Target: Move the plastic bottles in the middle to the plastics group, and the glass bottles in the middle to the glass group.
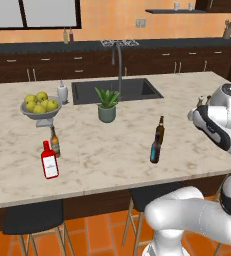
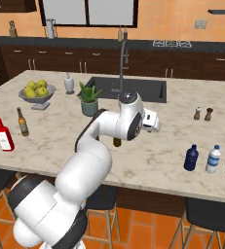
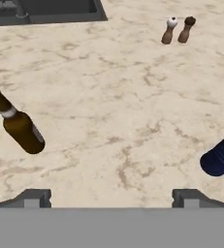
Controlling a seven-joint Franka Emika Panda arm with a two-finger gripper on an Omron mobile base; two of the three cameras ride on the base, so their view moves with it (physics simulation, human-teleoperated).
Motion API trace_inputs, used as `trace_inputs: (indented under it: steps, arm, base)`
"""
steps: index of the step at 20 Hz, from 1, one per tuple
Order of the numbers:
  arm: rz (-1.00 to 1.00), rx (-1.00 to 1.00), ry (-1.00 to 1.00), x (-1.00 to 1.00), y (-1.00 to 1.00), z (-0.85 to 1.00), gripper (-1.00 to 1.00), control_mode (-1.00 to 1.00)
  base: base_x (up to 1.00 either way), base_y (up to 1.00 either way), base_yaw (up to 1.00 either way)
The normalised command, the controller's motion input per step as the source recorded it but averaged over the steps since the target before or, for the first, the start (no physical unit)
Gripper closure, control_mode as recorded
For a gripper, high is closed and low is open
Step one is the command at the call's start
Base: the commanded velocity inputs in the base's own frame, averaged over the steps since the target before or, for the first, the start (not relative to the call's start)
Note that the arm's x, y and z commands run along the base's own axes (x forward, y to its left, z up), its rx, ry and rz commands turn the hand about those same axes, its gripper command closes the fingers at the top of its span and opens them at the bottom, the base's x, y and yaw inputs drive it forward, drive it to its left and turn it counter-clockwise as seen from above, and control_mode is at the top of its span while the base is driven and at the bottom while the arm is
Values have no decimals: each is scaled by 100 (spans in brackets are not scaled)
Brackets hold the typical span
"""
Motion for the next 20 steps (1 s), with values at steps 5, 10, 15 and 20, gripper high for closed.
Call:
trace_inputs:
  steps: [5,10,15,20]
  arm:
    - [9,0,4,-22,77,0,-100,-100]
    - [14,0,0,-17,89,-2,-100,-100]
    - [1,0,2,8,90,-13,-100,-100]
    - [-1,-2,14,26,66,-11,-100,-100]
  base:
    - [0,0,0]
    - [0,0,0]
    - [0,0,0]
    - [0,0,0]
